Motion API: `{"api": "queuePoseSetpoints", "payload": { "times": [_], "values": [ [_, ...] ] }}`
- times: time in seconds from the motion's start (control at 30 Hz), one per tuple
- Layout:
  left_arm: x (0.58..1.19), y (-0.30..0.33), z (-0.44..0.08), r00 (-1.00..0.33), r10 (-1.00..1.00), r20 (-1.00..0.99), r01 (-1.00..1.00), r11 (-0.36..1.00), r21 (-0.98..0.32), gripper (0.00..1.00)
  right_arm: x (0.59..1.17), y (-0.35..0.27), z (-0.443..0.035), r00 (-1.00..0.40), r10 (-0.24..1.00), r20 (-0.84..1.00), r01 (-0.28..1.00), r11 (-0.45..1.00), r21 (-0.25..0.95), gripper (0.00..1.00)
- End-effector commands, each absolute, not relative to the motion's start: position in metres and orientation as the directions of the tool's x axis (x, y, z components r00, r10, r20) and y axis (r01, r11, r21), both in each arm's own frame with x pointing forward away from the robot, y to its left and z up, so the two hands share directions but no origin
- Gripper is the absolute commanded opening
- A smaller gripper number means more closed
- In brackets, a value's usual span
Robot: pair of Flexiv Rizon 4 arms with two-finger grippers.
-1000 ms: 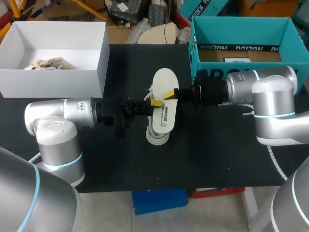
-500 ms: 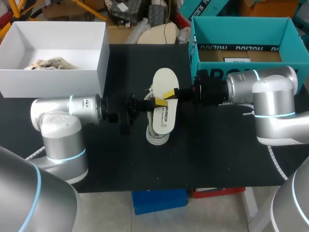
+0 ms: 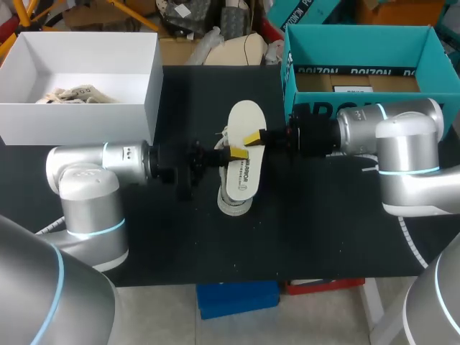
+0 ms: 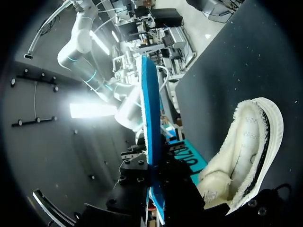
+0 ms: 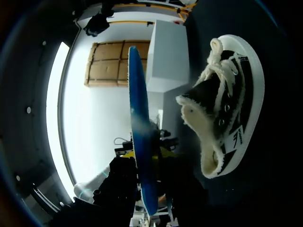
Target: Take the shoe out of the shoebox, open the shoe tongue, remove and reinsert the insole, then place the shoe into the shoebox
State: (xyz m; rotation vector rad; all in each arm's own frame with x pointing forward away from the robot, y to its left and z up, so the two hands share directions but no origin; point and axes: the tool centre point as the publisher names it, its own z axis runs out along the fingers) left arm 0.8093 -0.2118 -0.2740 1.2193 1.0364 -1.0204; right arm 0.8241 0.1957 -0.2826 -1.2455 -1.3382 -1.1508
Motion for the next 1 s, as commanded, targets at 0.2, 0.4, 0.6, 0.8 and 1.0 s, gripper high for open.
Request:
{"api": "queuePoseSetpoints", "payload": {
  "times": [0.2, 0.4, 0.6, 0.8, 1.0],
  "values": [
    [0.796, -0.199, -0.270, 0.110, 0.056, -0.992, 0.992, 0.061, 0.113, 0.00, 0.818, 0.169, -0.286, -0.043, 0.286, 0.957, 0.998, -0.026, 0.053, 1.00],
    [0.779, -0.184, -0.275, -0.022, 0.189, -0.982, 0.999, 0.049, -0.013, 0.00, 0.806, 0.146, -0.280, -0.089, 0.450, 0.889, 0.992, -0.038, 0.119, 1.00],
    [0.764, -0.178, -0.280, -0.031, 0.276, -0.961, 0.999, -0.021, -0.039, 0.00, 0.797, 0.131, -0.273, -0.116, 0.510, 0.852, 0.984, -0.057, 0.168, 1.00],
    [0.764, -0.178, -0.280, -0.031, 0.276, -0.961, 0.999, -0.021, -0.039, 0.00, 0.797, 0.131, -0.273, -0.116, 0.510, 0.852, 0.984, -0.057, 0.168, 1.00],
    [0.764, -0.178, -0.280, -0.031, 0.276, -0.961, 0.999, -0.021, -0.039, 0.00, 0.797, 0.131, -0.273, -0.116, 0.510, 0.852, 0.984, -0.057, 0.168, 1.00]
  ]
}}
